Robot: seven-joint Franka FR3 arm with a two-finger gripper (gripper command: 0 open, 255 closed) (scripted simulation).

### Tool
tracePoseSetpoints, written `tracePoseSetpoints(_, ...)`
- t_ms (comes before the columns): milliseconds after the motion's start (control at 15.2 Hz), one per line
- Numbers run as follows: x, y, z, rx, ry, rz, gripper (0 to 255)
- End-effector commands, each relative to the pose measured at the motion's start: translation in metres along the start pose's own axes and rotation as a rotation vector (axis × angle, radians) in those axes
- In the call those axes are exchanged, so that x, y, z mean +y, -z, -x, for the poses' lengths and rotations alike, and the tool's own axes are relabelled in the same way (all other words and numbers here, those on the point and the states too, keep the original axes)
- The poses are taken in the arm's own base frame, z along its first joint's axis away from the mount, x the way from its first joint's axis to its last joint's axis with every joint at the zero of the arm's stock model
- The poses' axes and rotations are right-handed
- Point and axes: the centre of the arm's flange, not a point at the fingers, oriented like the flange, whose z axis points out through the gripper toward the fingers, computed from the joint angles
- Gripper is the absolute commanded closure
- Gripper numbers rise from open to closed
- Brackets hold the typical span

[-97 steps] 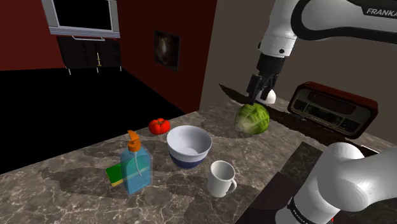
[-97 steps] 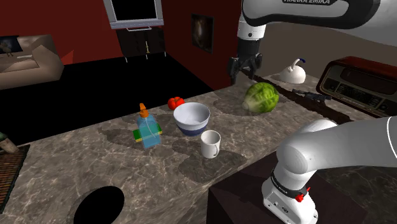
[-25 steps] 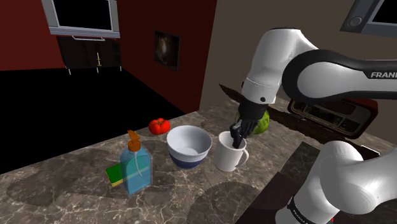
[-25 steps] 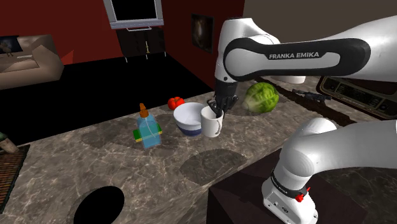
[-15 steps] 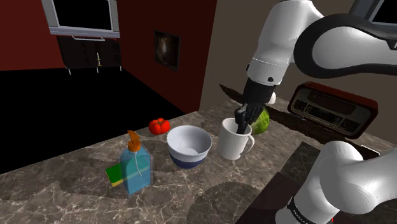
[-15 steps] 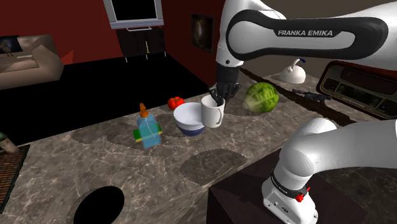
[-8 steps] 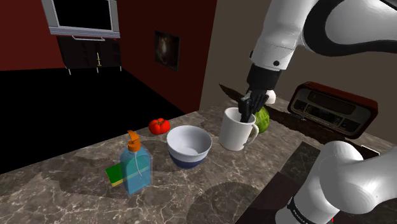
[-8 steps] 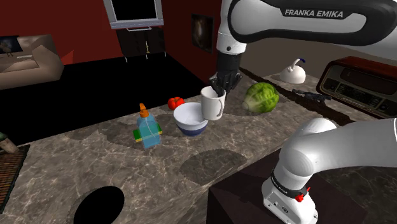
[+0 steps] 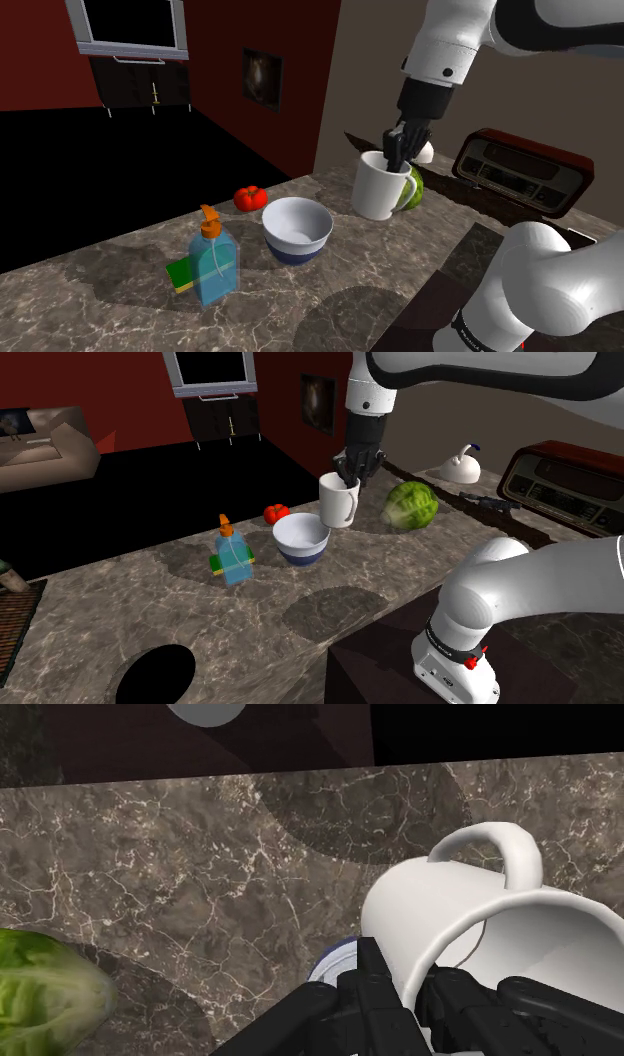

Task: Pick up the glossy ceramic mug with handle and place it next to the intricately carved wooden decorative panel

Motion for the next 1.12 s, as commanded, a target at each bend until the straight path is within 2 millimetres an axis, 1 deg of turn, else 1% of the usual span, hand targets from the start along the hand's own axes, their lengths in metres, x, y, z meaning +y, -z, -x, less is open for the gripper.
tracePoseSetpoints(0, 0.019, 0.003, 0.006, 0.0, 0.0, 0.0, 255)
tracePoseSetpoints(1056, 0.221, 0.017, 0.064, 0.0, 0.0, 0.0, 255)
